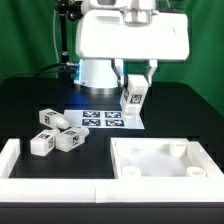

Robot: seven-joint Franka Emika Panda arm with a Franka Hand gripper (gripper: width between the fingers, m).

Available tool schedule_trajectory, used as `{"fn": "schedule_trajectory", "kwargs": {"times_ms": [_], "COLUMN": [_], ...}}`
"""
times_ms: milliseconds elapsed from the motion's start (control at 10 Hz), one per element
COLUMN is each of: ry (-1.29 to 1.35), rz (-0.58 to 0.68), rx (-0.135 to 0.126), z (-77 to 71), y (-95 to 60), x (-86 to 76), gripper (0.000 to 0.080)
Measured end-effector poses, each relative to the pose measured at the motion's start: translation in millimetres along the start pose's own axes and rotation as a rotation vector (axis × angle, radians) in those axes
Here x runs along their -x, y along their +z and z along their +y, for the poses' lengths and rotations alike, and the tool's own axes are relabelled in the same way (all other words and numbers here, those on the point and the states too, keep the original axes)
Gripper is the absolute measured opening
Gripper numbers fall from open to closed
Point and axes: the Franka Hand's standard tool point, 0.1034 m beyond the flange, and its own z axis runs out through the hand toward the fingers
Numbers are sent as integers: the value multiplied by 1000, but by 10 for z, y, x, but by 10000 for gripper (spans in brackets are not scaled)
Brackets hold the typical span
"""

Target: Assemble one leg

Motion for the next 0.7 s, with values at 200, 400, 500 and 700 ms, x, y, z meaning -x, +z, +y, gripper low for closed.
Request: {"fn": "schedule_trajectory", "kwargs": {"times_ms": [200, 400, 500, 700], "ry": [57, 110, 103, 104], "rz": [154, 233, 222, 221], "rx": [37, 47, 46, 47], "z": [84, -78, -56, -53], "y": [58, 154, 162, 165], "x": [-543, -682, -663, -652], "gripper": [285, 285, 285, 285]}}
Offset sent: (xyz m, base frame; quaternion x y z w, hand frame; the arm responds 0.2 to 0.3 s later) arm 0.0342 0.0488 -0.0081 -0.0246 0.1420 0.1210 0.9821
